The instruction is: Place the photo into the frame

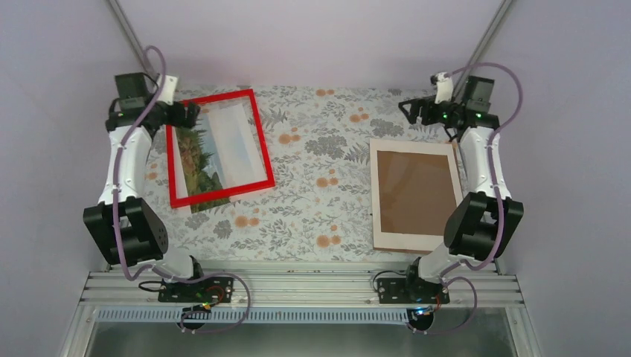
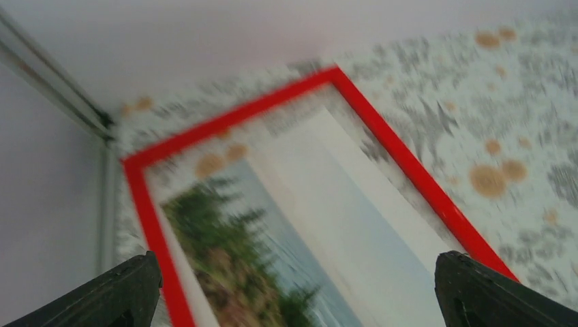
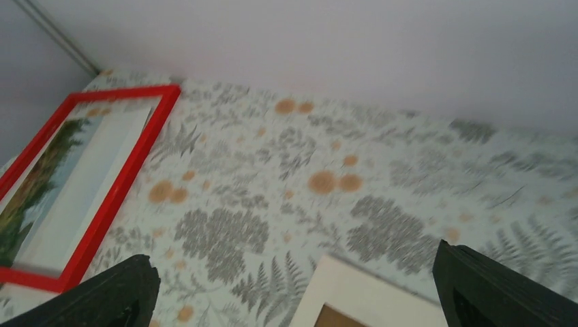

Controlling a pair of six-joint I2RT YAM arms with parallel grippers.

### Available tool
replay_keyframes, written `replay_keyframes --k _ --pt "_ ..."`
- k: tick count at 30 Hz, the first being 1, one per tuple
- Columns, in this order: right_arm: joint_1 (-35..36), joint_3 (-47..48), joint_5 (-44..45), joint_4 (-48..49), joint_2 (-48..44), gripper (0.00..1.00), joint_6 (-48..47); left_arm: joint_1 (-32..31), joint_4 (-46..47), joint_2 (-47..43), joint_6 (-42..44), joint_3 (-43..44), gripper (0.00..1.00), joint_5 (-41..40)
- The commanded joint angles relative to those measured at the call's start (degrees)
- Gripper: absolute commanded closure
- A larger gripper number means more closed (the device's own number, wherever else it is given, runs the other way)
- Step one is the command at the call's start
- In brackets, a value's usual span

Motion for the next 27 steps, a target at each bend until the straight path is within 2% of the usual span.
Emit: replay_keyframes --k 1,10,21,27 --pt "3.0 -5.6 0.8 3.0 -1.8 0.00 -1.0 -3.6 0.7 -2.5 3.7 -7.1 0.00 -1.1" --pt "7.9 -14.5 -1.2 4.3 -3.1 0.00 -4.4 -9.3 -3.8 -2.6 18.4 -20.0 0.00 1.0" --pt "11.6 -17.6 -4.9 5.1 -4.3 0.00 -5.8 -13.5 -6.7 -0.7 37.0 -29.6 0.00 -1.8" --pt "13.8 -17.7 -5.8 6.2 -3.4 0.00 -4.6 -14.8 -6.9 1.8 44.7 -31.6 0.10 -4.2"
